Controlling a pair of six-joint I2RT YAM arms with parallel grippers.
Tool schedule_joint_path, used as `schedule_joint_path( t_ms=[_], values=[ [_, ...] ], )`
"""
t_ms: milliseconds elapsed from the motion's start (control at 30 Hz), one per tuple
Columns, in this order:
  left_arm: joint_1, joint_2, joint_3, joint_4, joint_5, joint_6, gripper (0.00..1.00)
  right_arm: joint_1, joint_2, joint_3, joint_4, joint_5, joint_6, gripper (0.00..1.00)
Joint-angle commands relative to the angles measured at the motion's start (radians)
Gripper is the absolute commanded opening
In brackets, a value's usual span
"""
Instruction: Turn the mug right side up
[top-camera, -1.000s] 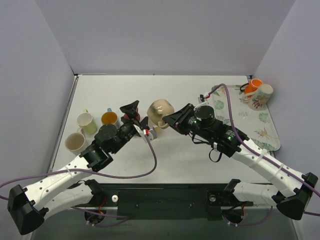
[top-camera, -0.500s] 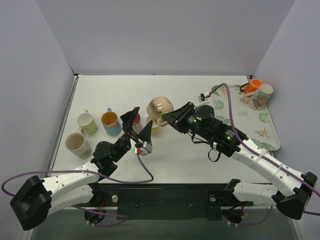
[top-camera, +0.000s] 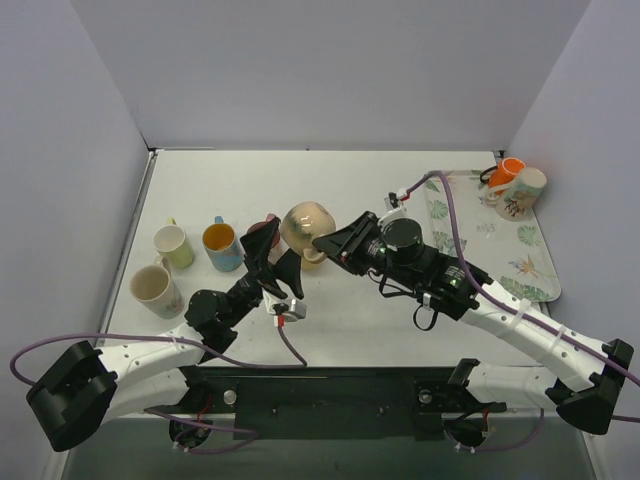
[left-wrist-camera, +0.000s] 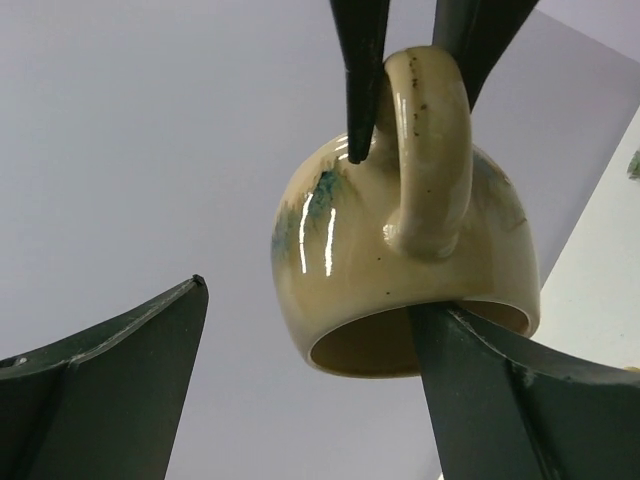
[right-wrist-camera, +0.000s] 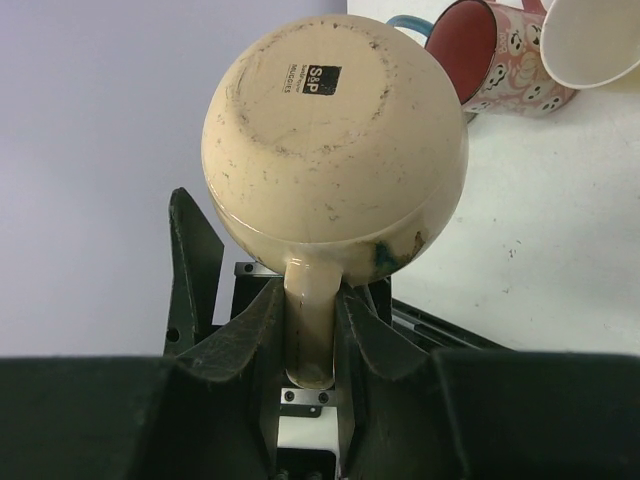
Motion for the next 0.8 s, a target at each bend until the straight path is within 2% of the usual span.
schedule_joint_path(
  t_ms=[0, 67, 200, 300, 333, 367, 400, 433, 533, 600, 633, 700, 733, 767],
  values=[
    [0.0, 0.009, 0.004, 0.056, 0.021, 0.098, 0.91, 0.014, -0.043, 0.051, 0.175, 0.025, -0.01, 0.0],
    [0.0, 0.008, 0.006, 0.082, 0.013, 0.092, 0.88, 0.02, -0.042, 0.053, 0.163, 0.028, -0.02, 0.0],
    [0.0, 0.014, 0.018, 0.122, -0.01, 0.103, 0.69, 0.025, -0.039, -0.004, 0.218, 0.011, 0.014, 0.0],
    [0.0, 0.019, 0.017, 0.136, -0.012, 0.121, 0.48, 0.025, -0.025, -0.013, 0.235, -0.001, 0.022, 0.0],
    [0.0, 0.016, 0.011, 0.145, 0.004, 0.127, 0.35, 0.025, -0.021, -0.015, 0.235, -0.004, 0.02, 0.0],
    [-0.003, 0.014, -0.002, 0.147, 0.008, 0.138, 0.28, 0.022, -0.016, -0.013, 0.232, -0.001, 0.017, 0.0],
    [-0.004, 0.006, -0.008, 0.147, 0.016, 0.141, 0.12, 0.012, -0.014, -0.016, 0.227, -0.002, 0.014, 0.0],
    [-0.007, 0.003, -0.018, 0.147, 0.014, 0.141, 0.02, 0.006, -0.017, -0.018, 0.221, 0.002, 0.013, 0.0],
    [-0.009, -0.039, -0.037, 0.109, -0.018, 0.109, 0.0, -0.03, -0.028, -0.038, 0.194, 0.008, -0.003, 0.0],
    [-0.01, -0.081, -0.051, 0.06, -0.053, 0.095, 0.0, -0.053, -0.031, -0.009, 0.111, 0.024, -0.073, 0.01],
    [-0.023, -0.108, -0.054, 0.024, -0.071, 0.098, 0.0, -0.06, -0.031, 0.008, -0.003, 0.06, -0.114, 0.08],
    [-0.058, -0.151, -0.039, -0.106, -0.229, 0.118, 0.0, -0.063, -0.025, 0.088, -0.177, 0.144, -0.223, 0.42],
    [-0.075, -0.162, -0.028, -0.24, -0.269, 0.121, 0.0, -0.063, -0.021, 0.123, -0.229, 0.171, -0.283, 0.47],
    [-0.079, -0.187, 0.012, -0.314, -0.353, 0.113, 0.0, -0.061, -0.024, 0.141, -0.295, 0.221, -0.3, 0.62]
  ],
)
